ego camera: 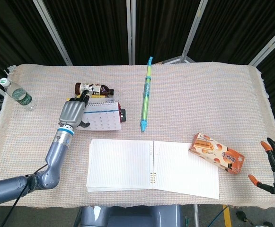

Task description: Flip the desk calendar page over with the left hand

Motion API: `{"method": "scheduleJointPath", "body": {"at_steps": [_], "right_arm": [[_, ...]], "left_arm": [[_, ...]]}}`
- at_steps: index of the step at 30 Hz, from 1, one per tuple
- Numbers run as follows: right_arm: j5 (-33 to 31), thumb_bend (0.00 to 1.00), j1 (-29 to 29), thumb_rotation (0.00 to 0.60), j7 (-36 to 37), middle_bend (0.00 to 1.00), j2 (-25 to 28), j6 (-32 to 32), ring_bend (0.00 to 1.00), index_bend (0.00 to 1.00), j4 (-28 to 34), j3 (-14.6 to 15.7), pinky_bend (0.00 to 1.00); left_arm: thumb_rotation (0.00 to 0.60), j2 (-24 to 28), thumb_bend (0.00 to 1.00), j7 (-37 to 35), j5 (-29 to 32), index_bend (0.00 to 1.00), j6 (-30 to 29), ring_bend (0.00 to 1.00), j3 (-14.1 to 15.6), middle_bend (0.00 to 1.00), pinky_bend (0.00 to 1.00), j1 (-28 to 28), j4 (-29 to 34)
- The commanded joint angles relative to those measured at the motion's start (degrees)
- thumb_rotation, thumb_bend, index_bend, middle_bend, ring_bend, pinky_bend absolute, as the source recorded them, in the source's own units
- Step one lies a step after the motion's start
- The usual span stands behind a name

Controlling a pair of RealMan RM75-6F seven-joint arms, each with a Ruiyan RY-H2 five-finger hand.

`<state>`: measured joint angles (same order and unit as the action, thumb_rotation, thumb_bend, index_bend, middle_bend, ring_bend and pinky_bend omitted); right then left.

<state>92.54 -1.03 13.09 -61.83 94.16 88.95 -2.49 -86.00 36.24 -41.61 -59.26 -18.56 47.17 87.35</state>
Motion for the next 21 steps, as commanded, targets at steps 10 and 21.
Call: {"method": "scheduleJointPath", "body": {"at_steps": [10,21], "right_arm": [[0.7,0.07,-0.2,0.600,-0.4,0.00,0.0,0.5,0.00,0.00,0.2,0.3,0.00],[1.3,0.07,-0.5,0.600,-0.9,0.00,0.3,1.5,0.00,0.00,0.4,0.3,0.00]], "left_arm": [[0.600,-0.1,0.08,-8.9,-8.7,0.00,-6.0,0.00,-0.6,0.00,0.00,-2.0,0.2],[0.600,4.8,0.08,-13.5,-27.9,0.00,-21.6,0.00,8.7,0.00,0.00,-12.2,8.7]]}}
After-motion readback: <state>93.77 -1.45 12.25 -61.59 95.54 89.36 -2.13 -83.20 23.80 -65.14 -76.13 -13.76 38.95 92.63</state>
